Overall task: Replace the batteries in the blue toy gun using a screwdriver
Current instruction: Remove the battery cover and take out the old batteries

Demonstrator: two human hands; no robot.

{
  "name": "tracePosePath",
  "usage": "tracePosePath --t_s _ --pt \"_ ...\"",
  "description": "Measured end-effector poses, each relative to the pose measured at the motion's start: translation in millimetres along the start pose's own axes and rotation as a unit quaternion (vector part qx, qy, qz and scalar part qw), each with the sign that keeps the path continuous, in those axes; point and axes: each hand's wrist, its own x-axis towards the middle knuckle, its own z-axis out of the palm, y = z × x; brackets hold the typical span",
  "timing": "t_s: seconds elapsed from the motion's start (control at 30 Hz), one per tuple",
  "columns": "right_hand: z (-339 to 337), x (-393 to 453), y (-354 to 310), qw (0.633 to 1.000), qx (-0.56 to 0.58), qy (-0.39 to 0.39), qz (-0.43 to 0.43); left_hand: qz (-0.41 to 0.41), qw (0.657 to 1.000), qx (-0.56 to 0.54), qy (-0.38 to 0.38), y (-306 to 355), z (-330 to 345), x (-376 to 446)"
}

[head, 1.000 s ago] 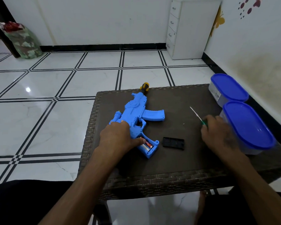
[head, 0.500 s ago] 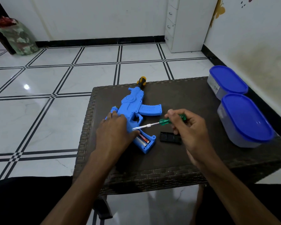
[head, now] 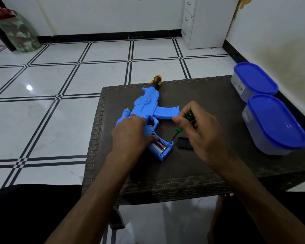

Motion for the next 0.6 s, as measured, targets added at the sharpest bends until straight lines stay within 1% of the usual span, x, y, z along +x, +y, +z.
tracePosePath --t_s 0.17,0.3,0.43,0.53,0.6 --pt "7 7 -5 0.999 -0.043 -0.022 -0.008 -0.007 1.0 -0.002 -0.004 0 0 2" --pt "11 11 -6 0.999 -0.03 -0.042 0.001 -0.002 1.0 -0.004 -0.001 0 1 2" --pt "2 10 -9 0.994 -0.021 -0.11 0.019 0.001 1.0 0.009 -0.001 0 2 3" --pt "-2 7 -14 0.988 -0.013 -0.156 -0.001 0.003 1.0 0.01 -0.003 0 3 3" --pt "-1 5 -16 0.985 -0.003 -0.171 -0.016 0.003 1.0 0.012 -0.002 -1 3 4"
